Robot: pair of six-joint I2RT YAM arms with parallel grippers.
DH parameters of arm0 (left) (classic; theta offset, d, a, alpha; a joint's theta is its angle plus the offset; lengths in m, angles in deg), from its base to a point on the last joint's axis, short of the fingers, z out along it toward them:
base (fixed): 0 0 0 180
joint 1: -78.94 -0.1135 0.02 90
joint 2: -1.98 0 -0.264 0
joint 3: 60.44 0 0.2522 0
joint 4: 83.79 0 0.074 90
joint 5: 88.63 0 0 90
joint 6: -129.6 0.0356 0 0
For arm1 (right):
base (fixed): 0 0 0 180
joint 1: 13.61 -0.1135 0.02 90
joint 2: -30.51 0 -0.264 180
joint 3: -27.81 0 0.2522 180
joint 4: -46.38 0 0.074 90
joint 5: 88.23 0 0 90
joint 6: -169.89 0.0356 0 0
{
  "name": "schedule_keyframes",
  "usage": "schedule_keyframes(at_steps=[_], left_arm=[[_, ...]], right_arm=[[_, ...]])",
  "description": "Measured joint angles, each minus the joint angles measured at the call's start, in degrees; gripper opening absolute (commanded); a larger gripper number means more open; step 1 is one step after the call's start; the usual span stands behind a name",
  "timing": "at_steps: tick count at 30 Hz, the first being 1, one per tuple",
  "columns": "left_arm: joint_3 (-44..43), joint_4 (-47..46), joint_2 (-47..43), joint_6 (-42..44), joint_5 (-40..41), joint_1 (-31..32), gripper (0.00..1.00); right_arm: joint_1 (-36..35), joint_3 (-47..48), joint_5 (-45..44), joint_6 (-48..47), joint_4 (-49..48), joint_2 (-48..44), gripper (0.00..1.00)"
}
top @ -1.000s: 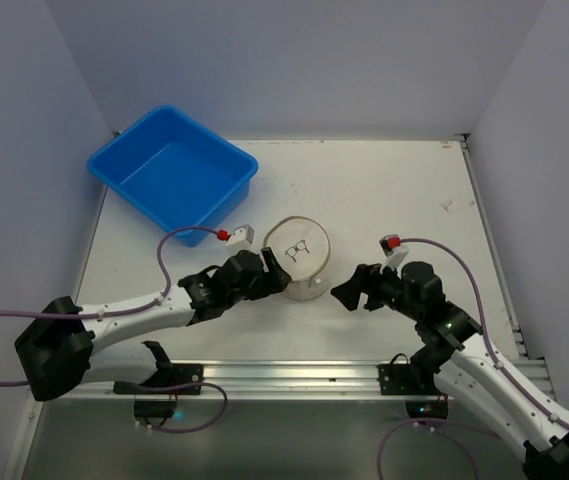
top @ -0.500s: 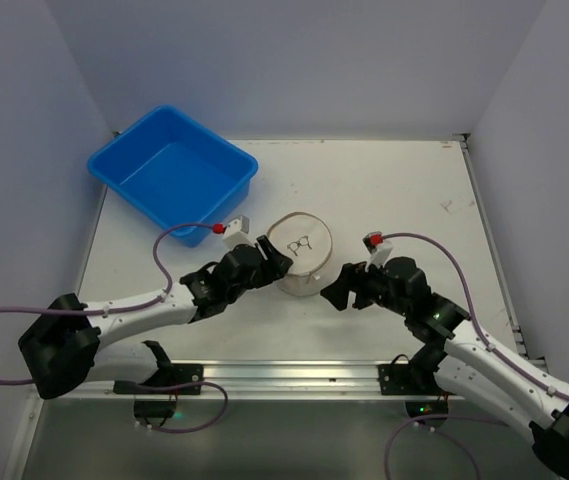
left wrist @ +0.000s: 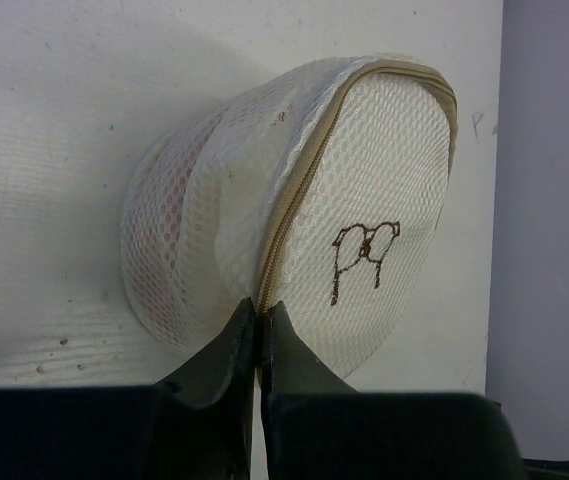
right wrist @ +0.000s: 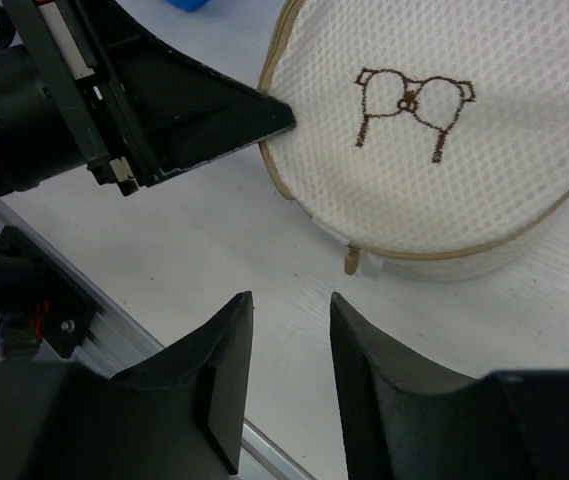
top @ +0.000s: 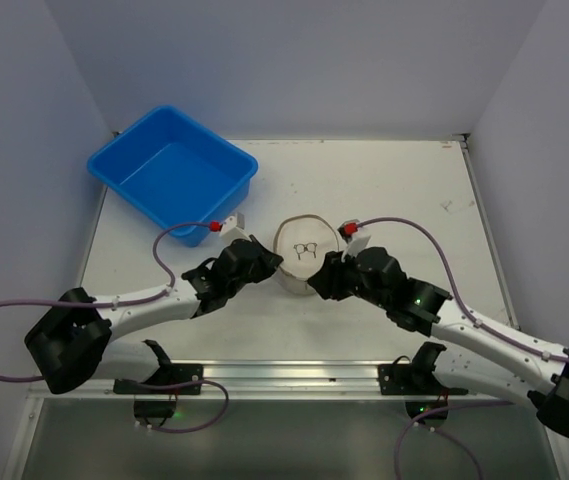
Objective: Unzip the laundry bag and remove the bra
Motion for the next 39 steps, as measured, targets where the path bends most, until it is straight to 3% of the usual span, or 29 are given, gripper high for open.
schedule_keyframes(at_steps=[4, 10, 25, 29, 34, 39], left_arm=[[0.0, 0.1, -0.7, -0.4, -0.1, 0.0, 0.0], [0.0, 0.5, -2.4, -0.9, -0.3, 0.0, 0.0], [0.2, 0.9, -4.1, -1.6, -0.9, 0.0, 0.0], [0.3, 1.0, -5.3, -1.6, -0.9, 0.0, 0.0], [0.6, 1.1, -5.7, -1.6, -0.8, 0.0, 0.0], [0.6, 1.7, -6.0, -1.4, -0.5, -0.3, 0.0]], right_arm=[[-4.2, 3.7, -4.1, 2.8, 0.2, 6.3, 0.34], [-7.8, 4.6, -7.7, 8.2, 1.5, 13.6, 0.36], [-8.2, 6.8, -14.4, 11.9, 2.6, 22.5, 0.3], [-8.2, 8.3, -14.8, 11.7, 2.4, 24.5, 0.24], [-8.2, 9.0, -15.8, 10.9, 2.4, 24.7, 0.0], [-7.9, 8.6, -15.8, 10.4, 2.6, 23.6, 0.0]])
